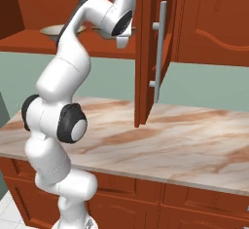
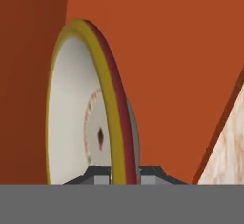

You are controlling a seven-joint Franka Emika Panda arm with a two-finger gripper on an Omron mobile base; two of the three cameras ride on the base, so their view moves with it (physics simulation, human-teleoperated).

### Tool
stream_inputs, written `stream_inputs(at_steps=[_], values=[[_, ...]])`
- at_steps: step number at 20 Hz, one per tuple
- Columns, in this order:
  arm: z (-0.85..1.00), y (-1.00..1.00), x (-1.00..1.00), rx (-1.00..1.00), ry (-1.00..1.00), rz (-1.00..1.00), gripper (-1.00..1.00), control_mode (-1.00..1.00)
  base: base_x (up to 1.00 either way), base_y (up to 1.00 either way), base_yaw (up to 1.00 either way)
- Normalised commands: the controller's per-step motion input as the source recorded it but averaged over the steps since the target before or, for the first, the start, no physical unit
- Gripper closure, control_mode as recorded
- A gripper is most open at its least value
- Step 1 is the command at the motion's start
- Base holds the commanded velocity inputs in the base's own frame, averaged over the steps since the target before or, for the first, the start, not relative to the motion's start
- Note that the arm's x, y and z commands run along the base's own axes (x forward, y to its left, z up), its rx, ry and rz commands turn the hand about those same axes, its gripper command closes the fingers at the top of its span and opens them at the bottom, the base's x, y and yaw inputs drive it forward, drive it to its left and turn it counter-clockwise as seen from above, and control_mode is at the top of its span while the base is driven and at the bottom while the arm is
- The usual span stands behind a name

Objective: Pick up the bowls from the cabinet and place each bowl in front of a stool on the dining counter.

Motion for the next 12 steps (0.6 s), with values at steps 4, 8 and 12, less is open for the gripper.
stream_inputs(at_steps=[4,8,12], values=[[0.0,0.0,-1.0,0.0,0.0,0.0,1.0,-1.0,0.0,0.0,0.0],[0.0,0.0,-1.0,0.0,0.0,0.0,1.0,-1.0,0.0,0.0,0.0],[-0.1,0.17,-1.0,-0.01,0.0,0.0,1.0,-1.0,0.0,0.0,0.0]])
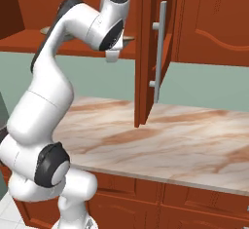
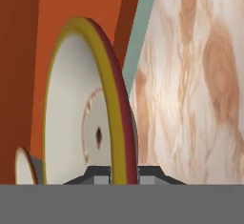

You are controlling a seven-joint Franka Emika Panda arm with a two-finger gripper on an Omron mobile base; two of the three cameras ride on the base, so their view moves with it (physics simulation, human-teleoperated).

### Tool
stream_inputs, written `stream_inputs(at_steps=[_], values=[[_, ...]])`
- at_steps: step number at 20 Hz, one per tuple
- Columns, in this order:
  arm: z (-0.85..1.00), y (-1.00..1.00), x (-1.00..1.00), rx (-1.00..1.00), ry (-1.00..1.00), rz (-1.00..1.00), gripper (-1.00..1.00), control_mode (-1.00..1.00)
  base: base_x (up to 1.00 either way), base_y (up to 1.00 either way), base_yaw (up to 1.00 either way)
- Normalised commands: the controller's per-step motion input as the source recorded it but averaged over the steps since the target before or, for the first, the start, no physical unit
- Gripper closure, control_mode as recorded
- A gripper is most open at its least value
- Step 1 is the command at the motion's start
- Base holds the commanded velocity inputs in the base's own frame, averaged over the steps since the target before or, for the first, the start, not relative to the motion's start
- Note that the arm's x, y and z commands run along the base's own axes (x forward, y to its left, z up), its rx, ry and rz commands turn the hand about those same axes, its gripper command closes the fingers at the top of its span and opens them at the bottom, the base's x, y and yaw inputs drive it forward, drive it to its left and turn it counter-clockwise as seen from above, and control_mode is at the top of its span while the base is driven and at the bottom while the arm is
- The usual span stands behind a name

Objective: Pick up the bowls from the cabinet and place each bowl in front of a stool on the dining counter.

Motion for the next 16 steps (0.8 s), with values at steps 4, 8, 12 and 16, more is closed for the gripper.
stream_inputs(at_steps=[4,8,12,16], values=[[-0.15,0.51,-1.0,-0.04,0.0,0.0,1.0,-1.0,0.0,0.0,0.0],[-0.17,0.45,-1.0,-0.01,0.0,0.0,1.0,-1.0,0.0,0.0,0.0],[-0.09,0.28,-0.78,0.0,0.0,0.0,1.0,-1.0,0.0,0.0,0.0],[-0.17,0.28,-0.75,0.0,0.0,0.0,1.0,-1.0,0.0,0.0,0.0]])
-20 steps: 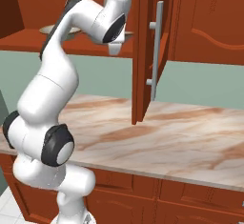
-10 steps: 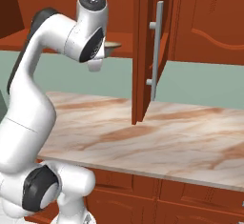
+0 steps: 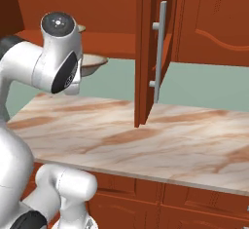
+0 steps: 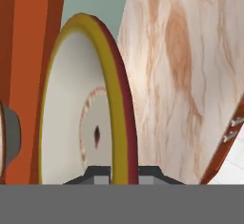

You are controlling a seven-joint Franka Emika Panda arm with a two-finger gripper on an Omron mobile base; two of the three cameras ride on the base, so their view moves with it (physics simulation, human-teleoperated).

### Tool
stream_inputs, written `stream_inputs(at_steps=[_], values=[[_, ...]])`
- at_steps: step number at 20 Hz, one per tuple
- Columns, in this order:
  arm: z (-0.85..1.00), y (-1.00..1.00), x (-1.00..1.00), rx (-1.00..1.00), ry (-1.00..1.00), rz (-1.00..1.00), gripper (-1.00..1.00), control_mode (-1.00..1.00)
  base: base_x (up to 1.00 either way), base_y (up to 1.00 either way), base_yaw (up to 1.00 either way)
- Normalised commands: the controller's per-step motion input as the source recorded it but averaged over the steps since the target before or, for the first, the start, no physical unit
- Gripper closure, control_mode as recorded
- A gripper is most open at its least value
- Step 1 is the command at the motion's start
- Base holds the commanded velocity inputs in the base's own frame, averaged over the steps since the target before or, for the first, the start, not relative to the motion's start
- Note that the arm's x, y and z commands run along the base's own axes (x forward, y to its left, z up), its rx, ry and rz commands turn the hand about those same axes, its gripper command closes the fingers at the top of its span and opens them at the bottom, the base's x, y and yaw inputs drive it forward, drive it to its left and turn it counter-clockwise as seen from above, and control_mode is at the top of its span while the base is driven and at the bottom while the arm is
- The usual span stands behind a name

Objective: Pick up the bowls from the cabinet and place each bowl in front of a stool on the dining counter.

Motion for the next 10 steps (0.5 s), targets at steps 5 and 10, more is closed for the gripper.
stream_inputs(at_steps=[5,10], values=[[-0.16,0.22,-0.81,0.0,0.0,0.0,1.0,-1.0,0.0,0.0,0.0],[-0.06,0.09,-0.64,0.0,-0.01,0.0,1.0,-1.0,0.0,0.0,0.0]])
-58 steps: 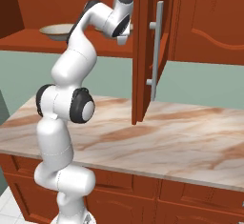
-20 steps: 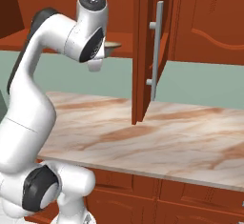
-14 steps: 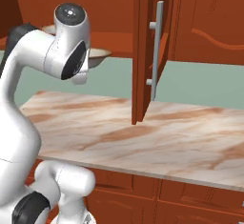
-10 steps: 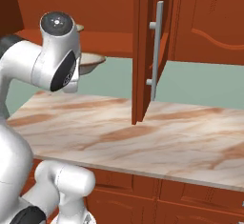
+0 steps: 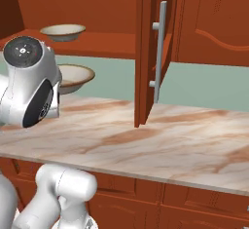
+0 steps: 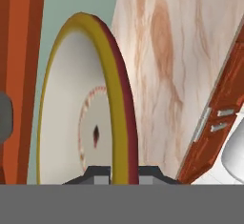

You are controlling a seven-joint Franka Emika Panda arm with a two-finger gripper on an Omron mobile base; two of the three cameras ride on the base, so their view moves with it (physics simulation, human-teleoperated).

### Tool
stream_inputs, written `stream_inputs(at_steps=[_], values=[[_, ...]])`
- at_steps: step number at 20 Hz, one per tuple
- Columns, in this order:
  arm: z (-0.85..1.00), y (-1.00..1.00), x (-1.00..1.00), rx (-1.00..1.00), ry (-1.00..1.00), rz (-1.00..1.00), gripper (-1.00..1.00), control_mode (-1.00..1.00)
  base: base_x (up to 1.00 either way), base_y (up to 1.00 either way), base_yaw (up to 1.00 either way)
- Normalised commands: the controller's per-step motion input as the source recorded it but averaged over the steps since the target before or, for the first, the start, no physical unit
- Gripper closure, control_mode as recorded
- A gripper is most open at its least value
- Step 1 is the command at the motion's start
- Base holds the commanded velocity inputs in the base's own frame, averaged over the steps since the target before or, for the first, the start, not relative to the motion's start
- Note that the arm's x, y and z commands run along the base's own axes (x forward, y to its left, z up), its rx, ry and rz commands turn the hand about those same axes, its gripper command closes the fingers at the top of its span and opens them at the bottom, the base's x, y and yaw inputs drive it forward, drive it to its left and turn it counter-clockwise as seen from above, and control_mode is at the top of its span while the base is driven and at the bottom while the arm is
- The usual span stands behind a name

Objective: Pick up the bowls from the cabinet and place each bowl in front of a stool on the dining counter.

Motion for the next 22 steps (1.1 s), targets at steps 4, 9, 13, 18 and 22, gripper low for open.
stream_inputs(at_steps=[4,9,13,18,22], values=[[0.0,0.0,0.0,0.0,0.0,0.0,1.0,1.0,-0.95,-0.13,-0.05],[0.0,0.0,0.0,0.0,0.0,0.0,1.0,1.0,-1.0,-0.57,-0.43],[0.0,0.0,0.0,0.0,0.0,0.0,1.0,1.0,-0.88,-0.3,-0.66],[0.0,0.0,0.0,0.0,0.0,0.0,1.0,1.0,-0.5,-0.03,-0.88],[0.0,0.0,0.0,0.0,0.0,0.0,1.0,1.0,-0.26,0.0,-0.99]])
